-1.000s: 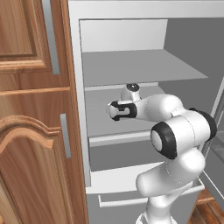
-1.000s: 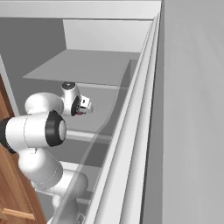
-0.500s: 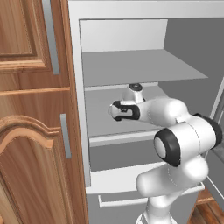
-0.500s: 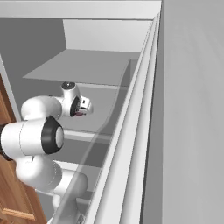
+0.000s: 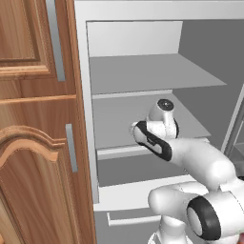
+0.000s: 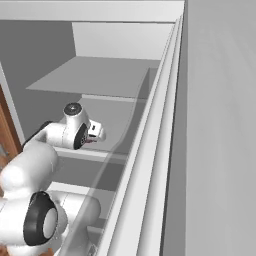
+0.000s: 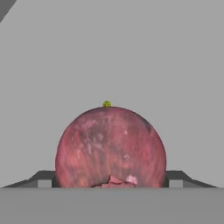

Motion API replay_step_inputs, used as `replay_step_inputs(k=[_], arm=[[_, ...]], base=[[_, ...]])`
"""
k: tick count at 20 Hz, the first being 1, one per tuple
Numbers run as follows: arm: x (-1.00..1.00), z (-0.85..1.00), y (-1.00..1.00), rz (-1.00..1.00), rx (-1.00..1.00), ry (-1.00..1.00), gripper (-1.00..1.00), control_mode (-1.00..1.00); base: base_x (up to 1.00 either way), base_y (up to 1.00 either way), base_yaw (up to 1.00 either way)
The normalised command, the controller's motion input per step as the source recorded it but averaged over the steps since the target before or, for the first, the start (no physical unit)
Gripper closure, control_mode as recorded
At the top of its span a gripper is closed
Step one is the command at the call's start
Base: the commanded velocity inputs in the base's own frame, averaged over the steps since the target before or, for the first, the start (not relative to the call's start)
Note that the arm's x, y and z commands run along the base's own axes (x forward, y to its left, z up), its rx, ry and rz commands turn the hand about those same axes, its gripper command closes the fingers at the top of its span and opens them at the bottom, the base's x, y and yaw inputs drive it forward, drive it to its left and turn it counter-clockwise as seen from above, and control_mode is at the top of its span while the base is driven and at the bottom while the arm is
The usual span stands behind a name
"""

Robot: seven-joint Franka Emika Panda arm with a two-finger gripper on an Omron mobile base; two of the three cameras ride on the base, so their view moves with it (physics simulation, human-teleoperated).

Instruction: Open the fridge, remove the kiwi, onion, and shrimp, and place them on any counter.

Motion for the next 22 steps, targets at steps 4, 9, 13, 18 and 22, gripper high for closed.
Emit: replay_step_inputs(k=[4,9,13,18,22], arm=[[-1.0,0.84,-0.38,0.0,0.0,-0.07,1.0,-1.0],[-1.0,0.94,-0.3,0.0,-0.02,-0.01,1.0,-1.0],[-0.96,0.92,-0.17,0.0,-0.06,0.0,1.0,-1.0],[-0.84,1.0,-0.03,-0.03,-0.06,0.0,1.0,-1.0],[-0.72,1.0,-0.03,-0.02,-0.03,0.0,1.0,-1.0]], base=[[0.0,0.0,0.0],[0.0,0.0,0.0],[0.0,0.0,0.0],[0.0,0.0,0.0],[0.0,0.0,0.0]])
